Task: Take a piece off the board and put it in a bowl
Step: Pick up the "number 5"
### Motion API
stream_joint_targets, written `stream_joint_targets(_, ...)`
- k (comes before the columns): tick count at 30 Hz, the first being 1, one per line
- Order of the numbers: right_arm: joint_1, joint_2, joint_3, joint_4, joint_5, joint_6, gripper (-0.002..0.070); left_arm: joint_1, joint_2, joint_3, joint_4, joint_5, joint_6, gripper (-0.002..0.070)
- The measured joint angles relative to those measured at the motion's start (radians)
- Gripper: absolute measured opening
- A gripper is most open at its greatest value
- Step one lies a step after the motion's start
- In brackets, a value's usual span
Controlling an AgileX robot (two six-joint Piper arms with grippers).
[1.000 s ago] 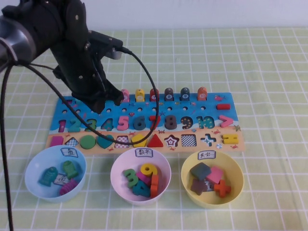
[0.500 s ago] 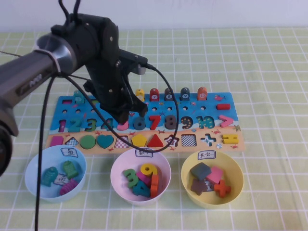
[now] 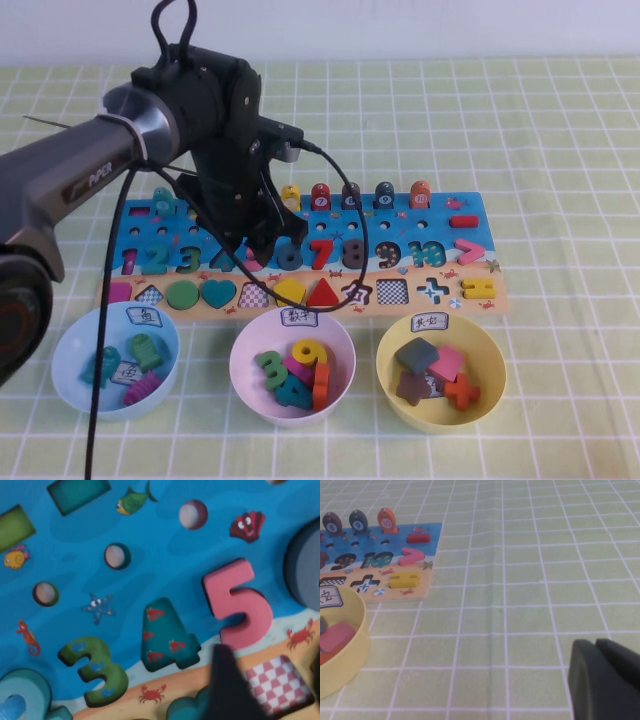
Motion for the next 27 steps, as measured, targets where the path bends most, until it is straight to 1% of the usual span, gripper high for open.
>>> stream_joint_targets(2,0.000,0.000,0.000,0.000,0.000,0.000,-0.0017,0.000,0.000,0.000,0.008,-0.012,-0.035,0.0389)
stream_joint_targets(3,0.000,0.000,0.000,0.000,0.000,0.000,-0.0017,0.000,0.000,0.000,0.008,-0.021,-0.049,0.0426)
stream_joint_targets(5,0.000,0.000,0.000,0.000,0.000,0.000,-0.0017,0.000,0.002,0.000,0.012,-0.041,-0.078,0.0460)
stream_joint_targets(6,0.000,0.000,0.000,0.000,0.000,0.000,-0.0017,0.000,0.004,0.000,0.012,-0.046,-0.086,0.0465)
stream_joint_targets(20,0.000,0.000,0.000,0.000,0.000,0.000,-0.0017,0.000,0.052,-0.002,0.014,-0.071,-0.102,0.0435)
stream_joint_targets(23,0.000,0.000,0.000,0.000,0.000,0.000,-0.0017,0.000,0.052,-0.002,0.016,-0.077,-0.105,0.0412)
stream_joint_targets(27,0.000,0.000,0.000,0.000,0.000,0.000,-0.0017,0.000,0.053,-0.002,0.036,-0.081,-0.106,0.0361)
